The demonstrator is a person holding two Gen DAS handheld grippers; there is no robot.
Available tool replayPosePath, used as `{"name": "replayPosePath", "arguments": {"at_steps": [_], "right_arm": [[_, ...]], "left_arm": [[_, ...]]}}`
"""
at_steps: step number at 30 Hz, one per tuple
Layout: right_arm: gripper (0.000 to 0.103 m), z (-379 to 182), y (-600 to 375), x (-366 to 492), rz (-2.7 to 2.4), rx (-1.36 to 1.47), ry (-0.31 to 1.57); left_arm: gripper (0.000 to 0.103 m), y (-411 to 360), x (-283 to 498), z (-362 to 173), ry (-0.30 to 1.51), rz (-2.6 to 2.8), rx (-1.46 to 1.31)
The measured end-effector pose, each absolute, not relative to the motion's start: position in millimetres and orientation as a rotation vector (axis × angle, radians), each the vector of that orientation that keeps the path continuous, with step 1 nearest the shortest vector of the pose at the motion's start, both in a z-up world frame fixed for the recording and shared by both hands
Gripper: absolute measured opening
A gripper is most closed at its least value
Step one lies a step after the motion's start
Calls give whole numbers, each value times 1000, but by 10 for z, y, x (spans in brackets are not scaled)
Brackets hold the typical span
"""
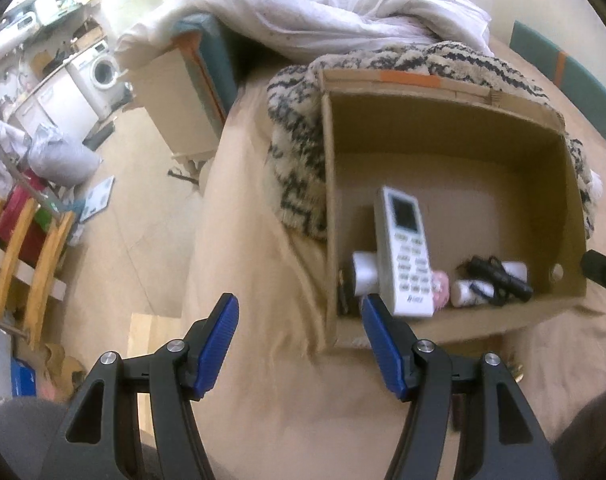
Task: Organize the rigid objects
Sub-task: 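Withdraw both grippers from the box toward the remaining items, then grasp an AA battery with the right gripper while the left grasps the black power bank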
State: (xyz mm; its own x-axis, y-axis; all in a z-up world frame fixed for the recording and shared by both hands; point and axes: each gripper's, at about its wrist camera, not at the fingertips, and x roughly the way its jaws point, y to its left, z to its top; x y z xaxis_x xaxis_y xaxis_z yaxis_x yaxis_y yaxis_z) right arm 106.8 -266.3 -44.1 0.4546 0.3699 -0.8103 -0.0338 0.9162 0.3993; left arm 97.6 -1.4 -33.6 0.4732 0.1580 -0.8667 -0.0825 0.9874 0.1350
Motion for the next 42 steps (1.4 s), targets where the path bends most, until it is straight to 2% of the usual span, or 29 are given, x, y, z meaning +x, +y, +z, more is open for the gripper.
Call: {"name": "replayPosePath", "arguments": {"at_steps": [6, 18, 28, 39, 42], "right_arm": [[83, -497, -2680, 921, 259, 372, 1110], [83, -898, -2756, 836, 198, 448, 1275], [83, -1273, -2782, 917, 191, 579, 1393], [83, -1565, -2376, 883, 186, 287, 1557], [73, -1636, -2317, 910, 204, 267, 1575]], "left_arm": [[61, 122, 886, -386, 1064, 151, 38], [61, 99, 865, -627, 1147, 105, -36], [61, 167, 885, -623, 1156, 117, -99], [61, 213, 892, -631, 1181, 110, -148], [61, 223, 886, -616, 1177, 110, -151]]}}
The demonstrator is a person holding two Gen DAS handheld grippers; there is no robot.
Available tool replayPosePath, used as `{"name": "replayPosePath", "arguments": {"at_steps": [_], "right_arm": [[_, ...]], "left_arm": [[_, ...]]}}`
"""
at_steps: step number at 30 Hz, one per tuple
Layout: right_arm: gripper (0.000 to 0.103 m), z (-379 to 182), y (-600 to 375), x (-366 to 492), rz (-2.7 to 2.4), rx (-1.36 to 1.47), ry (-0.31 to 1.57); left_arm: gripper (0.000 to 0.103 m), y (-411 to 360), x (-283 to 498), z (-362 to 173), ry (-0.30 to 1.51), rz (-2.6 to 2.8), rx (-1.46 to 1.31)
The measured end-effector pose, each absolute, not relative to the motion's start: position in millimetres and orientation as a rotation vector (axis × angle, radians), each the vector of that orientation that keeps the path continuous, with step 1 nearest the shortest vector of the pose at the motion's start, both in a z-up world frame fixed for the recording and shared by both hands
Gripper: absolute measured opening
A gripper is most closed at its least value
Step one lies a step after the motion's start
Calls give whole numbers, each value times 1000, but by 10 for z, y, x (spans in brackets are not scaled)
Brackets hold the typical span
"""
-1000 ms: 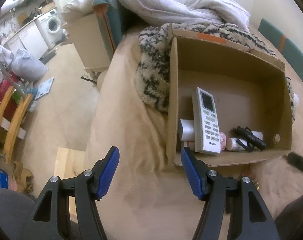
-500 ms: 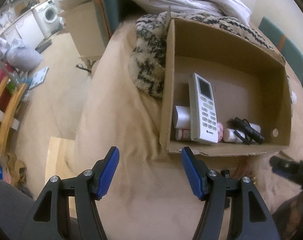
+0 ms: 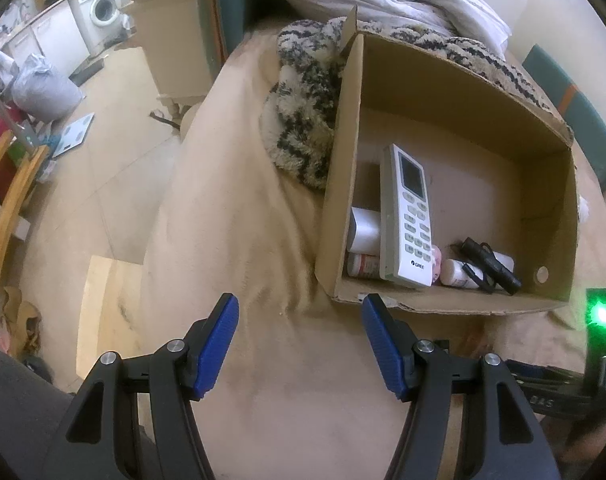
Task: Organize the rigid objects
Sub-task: 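Grasp an AA battery with the right gripper while the left grasps the black power bank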
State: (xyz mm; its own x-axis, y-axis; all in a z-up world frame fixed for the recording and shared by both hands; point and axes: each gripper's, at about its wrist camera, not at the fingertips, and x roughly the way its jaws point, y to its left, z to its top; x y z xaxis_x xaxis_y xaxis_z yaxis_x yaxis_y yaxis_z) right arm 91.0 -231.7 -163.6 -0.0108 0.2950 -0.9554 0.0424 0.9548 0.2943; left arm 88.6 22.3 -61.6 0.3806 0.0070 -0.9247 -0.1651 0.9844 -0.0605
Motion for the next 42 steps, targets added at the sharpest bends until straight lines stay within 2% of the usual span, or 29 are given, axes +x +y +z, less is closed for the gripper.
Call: {"name": "replayPosePath", "arguments": {"at_steps": [3, 5, 6, 7, 13, 19, 26, 30, 37, 42], "right_arm": [[65, -1667, -2250, 931, 237, 228, 1582], [56, -1658, -2194, 930, 269, 199, 1578], [47, -1645, -2166, 920, 284, 188, 1573], [45, -1630, -2145, 910, 290, 178, 1568], [45, -1487, -2106, 841, 274, 149, 1517], [45, -1008, -2162, 809, 314, 153, 1368], [45, -233, -2245, 646, 452, 186, 1058], [45, 33, -2405, 580, 458, 201, 895], [45, -9, -2538, 667, 453, 302, 890], [45, -44, -2586, 645, 445, 329, 904]], "left_arm": [[61, 244, 875, -609, 1174, 114, -164], [61, 256, 871, -607, 1176, 115, -171], [61, 258, 873, -602, 1175, 114, -173], [61, 261, 870, -597, 1174, 114, -174], [61, 282, 853, -596, 1172, 122, -166], [61, 289, 843, -620, 1179, 130, -160], [61, 71, 765, -710, 1221, 63, -101], [61, -169, 676, -853, 1262, 12, -68], [61, -669, 544, -1196, 1380, -97, -69], [50, -1088, 556, -1454, 1448, -157, -33]]}}
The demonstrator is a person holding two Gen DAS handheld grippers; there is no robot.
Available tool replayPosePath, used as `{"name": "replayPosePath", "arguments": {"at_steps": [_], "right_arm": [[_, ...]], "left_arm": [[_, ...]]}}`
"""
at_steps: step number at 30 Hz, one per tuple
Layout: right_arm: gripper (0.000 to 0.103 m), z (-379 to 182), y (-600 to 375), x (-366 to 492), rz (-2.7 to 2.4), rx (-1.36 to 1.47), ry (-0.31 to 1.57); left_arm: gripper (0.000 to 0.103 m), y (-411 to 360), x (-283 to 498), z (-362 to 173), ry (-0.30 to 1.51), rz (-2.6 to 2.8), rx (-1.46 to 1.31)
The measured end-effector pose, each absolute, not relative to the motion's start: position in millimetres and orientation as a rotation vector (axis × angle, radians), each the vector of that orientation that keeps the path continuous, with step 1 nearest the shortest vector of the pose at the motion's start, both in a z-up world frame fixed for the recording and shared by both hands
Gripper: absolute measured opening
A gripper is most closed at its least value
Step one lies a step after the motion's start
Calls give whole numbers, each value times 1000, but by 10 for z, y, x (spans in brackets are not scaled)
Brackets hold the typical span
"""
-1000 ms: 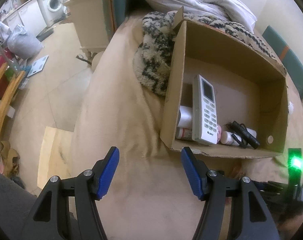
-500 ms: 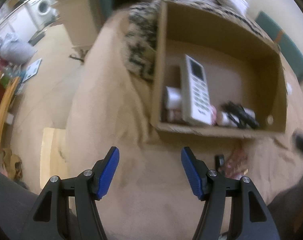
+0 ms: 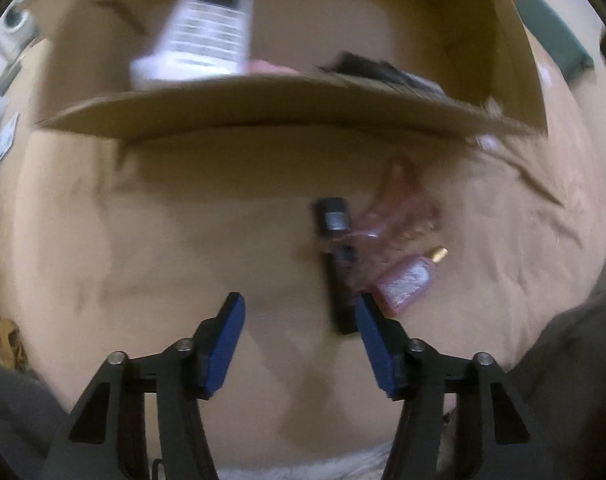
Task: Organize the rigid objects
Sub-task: 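Grasp an AA battery with the right gripper while the left grasps the black power bank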
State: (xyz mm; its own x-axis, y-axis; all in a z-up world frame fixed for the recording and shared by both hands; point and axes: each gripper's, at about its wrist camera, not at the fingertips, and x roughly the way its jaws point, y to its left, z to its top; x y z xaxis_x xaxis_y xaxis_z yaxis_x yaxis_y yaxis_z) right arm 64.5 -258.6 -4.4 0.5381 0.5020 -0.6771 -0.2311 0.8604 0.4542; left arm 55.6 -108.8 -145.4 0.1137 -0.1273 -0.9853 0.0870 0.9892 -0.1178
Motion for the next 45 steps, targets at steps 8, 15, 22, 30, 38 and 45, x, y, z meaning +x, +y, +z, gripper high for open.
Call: {"name": "replayPosePath", "arguments": {"at_steps": [8, 15, 22, 30, 38, 45], "right_arm": [[45, -21, -2667, 656, 448, 367, 894], [45, -24, -2660, 696, 447, 366, 902], [45, -75, -2662, 713, 430, 358, 928], [45, -126, -2655, 725, 410, 350, 955], [45, -155, -2645, 728, 385, 330, 968], [45, -142, -2607, 819, 364, 283, 966]], "left_arm": [[44, -1355, 702, -1630, 1453, -97, 66], [24, -1397, 773, -1615, 1445, -96, 107], [18, -1324, 697, -1563, 1435, -127, 161], [18, -894, 534, -1429, 1419, -51, 149], [18, -545, 569, -794, 1260, -1, 45], [18, -400, 700, -121, 1054, 10, 11]]}}
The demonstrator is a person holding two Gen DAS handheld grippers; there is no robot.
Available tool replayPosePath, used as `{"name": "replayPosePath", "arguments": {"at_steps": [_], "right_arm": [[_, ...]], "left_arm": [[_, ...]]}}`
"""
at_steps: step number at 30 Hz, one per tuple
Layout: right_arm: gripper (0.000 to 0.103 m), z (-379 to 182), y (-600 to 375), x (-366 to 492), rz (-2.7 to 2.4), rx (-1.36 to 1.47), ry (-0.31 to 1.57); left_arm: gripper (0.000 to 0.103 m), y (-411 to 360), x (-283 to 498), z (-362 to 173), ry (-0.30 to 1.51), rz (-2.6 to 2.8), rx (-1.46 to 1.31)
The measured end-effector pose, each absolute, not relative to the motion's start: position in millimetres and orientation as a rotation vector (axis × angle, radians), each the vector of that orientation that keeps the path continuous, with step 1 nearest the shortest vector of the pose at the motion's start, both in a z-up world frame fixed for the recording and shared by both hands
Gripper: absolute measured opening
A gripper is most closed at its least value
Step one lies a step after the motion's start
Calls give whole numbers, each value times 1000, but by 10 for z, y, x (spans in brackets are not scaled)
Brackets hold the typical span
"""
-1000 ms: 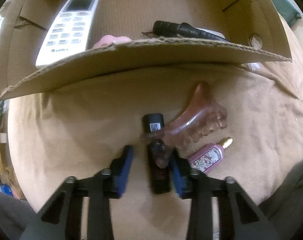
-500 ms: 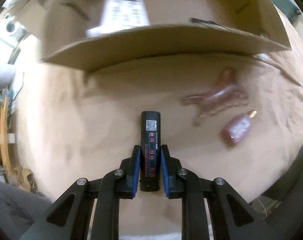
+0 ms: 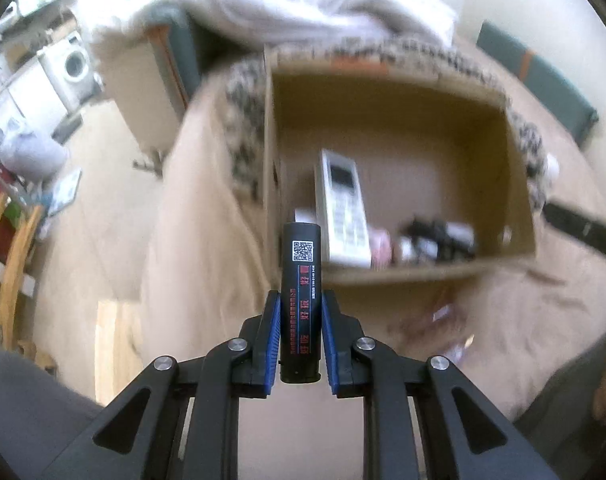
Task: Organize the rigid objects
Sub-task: 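Grasp an AA battery with the right gripper while the left grasps the black power bank, then carry the battery and power bank into the box and open both grippers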
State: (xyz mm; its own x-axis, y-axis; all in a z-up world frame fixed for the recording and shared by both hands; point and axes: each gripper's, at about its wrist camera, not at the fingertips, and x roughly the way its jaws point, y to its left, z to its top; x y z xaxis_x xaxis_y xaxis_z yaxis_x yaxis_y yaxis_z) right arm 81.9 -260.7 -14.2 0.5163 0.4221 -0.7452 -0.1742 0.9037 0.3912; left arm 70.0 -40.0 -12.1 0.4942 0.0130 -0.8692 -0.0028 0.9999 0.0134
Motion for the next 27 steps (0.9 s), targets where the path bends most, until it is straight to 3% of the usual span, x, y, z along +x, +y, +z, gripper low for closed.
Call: {"name": "replayPosePath", "arguments": {"at_steps": [12, 27], "right_arm": [[45, -135, -2529, 1267, 350, 245, 928], [45, -688, -2424, 1657, 325, 251, 1129]], "left_arm": [[18, -362, 1276, 173, 959, 37, 8], [18, -593, 1867, -475, 1088, 99, 61]]}}
